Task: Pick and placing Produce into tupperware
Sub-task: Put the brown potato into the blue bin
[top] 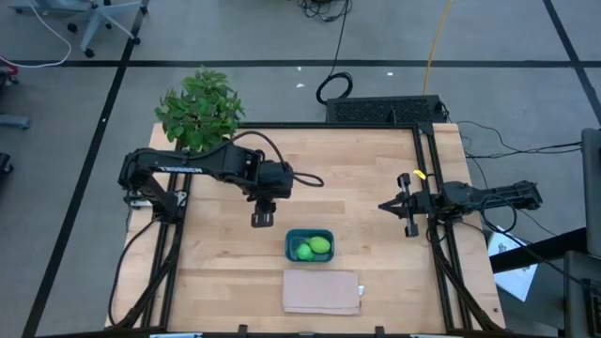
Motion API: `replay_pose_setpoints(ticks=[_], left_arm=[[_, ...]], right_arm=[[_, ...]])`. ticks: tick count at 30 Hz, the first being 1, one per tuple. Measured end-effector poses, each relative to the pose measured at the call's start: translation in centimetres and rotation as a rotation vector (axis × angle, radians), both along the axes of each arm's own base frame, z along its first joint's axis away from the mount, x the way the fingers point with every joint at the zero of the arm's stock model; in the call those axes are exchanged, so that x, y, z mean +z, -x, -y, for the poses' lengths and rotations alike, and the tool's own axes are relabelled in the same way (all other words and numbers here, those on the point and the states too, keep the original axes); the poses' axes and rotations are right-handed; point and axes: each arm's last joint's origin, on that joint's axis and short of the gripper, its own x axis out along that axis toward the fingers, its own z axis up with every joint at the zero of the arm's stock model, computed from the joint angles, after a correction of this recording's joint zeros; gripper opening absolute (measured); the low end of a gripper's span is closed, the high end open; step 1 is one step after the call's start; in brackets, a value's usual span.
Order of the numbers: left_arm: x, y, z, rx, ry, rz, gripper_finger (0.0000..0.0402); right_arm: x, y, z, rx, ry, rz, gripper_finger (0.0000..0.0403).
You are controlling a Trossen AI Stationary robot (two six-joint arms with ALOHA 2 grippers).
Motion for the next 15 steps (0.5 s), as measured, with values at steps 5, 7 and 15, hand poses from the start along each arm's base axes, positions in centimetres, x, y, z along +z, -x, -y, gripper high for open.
replay_pose_setpoints(ticks=[5,7,15], left_arm=[[0.1,-0.4,0.1,0.034,0.015,0.038,0.0173],[0.3,-0.7,0.4,0.049,0.025,0.072,0.0173],[0.0,-2.2,2.1,0.038,0.052,0.167,0.0166]], right_arm=[[0.0,0.0,0.0,0.0,0.0,0.0,0.0],[0.0,0.0,0.0,0.0,0.0,0.0,0.0],[0.0,0.0,0.0,0.0,0.0,0.0,0.0]])
